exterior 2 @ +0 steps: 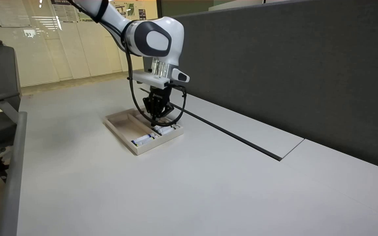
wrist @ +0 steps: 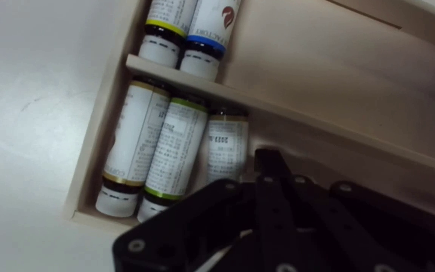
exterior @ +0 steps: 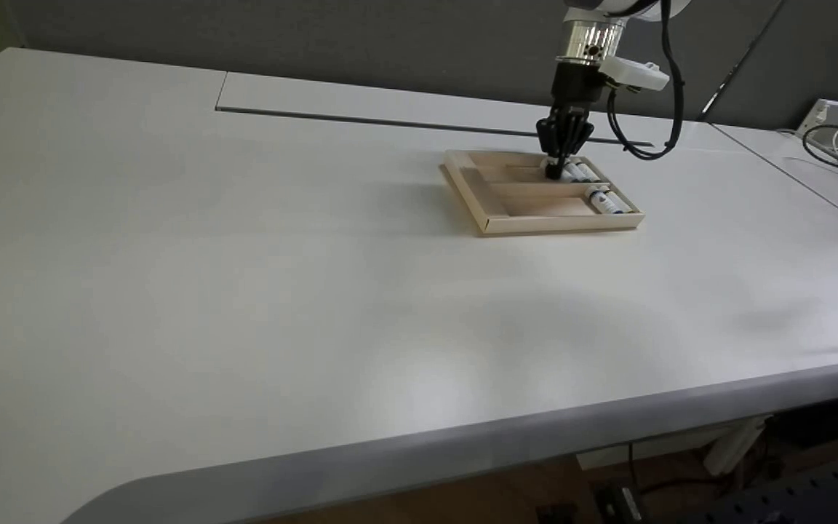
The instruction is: Pick up the bottle from the table and place it on the tray
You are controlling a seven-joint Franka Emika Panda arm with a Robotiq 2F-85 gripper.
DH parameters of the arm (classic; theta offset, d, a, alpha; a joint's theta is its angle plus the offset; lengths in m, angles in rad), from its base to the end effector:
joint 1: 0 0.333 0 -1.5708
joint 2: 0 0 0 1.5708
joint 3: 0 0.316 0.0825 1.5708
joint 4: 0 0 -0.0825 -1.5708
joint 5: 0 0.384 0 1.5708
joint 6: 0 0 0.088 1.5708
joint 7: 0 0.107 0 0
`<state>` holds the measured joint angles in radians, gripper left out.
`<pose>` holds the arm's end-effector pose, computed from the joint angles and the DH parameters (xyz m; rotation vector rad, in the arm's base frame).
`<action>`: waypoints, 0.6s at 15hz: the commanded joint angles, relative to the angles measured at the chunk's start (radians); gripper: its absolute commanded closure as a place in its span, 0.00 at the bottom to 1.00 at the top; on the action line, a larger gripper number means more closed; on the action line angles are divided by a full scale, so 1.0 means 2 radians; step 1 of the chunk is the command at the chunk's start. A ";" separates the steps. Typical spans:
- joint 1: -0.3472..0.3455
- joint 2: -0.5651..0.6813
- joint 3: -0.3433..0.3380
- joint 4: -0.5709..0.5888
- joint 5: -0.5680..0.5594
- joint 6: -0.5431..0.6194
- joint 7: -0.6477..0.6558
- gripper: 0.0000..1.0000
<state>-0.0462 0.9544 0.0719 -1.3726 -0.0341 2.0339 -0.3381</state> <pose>0.6951 0.0075 0.1182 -2.9826 -0.5456 0.4302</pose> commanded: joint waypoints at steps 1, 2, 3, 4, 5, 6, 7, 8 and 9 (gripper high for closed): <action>-0.007 -0.003 -0.001 0.006 0.002 0.008 0.002 1.00; -0.008 -0.003 -0.001 0.007 0.002 0.011 0.001 1.00; -0.010 -0.003 -0.002 0.008 0.002 0.012 0.002 1.00; -0.011 -0.004 -0.002 0.008 0.003 0.012 0.002 1.00; -0.012 -0.004 -0.002 0.008 0.003 0.013 0.002 1.00; -0.014 -0.005 -0.002 0.008 0.003 0.013 0.002 1.00; -0.015 -0.005 -0.002 0.009 0.003 0.014 0.002 1.00; -0.015 -0.006 -0.003 0.010 0.003 0.013 0.003 1.00; -0.016 -0.006 -0.003 0.010 0.003 0.013 0.003 1.00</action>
<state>-0.0714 0.9534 0.0690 -1.3622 -0.0340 2.0683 -0.3381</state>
